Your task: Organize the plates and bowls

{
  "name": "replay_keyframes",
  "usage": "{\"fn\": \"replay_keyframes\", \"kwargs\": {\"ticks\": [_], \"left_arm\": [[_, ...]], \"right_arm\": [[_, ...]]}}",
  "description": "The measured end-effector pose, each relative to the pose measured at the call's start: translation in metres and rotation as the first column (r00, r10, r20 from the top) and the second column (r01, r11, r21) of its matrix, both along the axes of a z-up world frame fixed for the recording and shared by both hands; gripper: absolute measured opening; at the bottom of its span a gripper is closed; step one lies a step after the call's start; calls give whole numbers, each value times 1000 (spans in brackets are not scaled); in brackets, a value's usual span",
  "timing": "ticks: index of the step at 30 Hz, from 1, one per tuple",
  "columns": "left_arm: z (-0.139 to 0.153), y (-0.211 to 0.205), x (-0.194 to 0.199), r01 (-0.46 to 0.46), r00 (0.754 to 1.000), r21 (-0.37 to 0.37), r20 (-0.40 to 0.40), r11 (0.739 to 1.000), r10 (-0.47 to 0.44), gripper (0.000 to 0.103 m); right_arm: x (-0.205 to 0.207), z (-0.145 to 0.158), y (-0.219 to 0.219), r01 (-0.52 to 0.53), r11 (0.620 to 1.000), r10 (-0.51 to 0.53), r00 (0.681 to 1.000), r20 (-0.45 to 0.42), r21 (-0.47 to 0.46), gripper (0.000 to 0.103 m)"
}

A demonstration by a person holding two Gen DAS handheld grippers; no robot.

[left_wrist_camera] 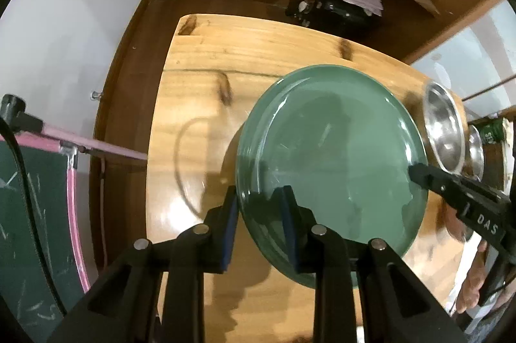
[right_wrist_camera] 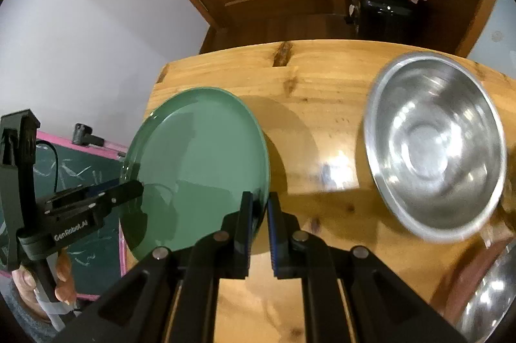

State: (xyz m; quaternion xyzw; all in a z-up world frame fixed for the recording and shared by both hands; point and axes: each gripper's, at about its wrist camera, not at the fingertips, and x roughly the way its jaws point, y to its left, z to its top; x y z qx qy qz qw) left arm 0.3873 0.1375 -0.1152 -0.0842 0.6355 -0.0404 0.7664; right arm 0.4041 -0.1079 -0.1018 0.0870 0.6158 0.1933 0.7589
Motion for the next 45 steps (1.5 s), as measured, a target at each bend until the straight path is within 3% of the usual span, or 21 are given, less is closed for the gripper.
{"fn": "replay_keyframes", "kwargs": {"ticks": [19,27,37,45], "left_arm": [[138,-50,-167,65,991,40,117,997,-69,20],[180,-80,-239,110,981,79,148,991,-121,20],[198,-105,-316,129,973,55,183,990,-137,20],[163,-111,-358,116,978,35,168,993,-120,20]], "right_arm": [[-159,114,-57,17,996,-26,995,100,86,8],[-220,148,-82,30,993,-45,990,132,111,8],[-297,175,-113,34,994,-52,982,180,101,8],[-337,153,-121,18,997,-31,984,178,74,8]]}}
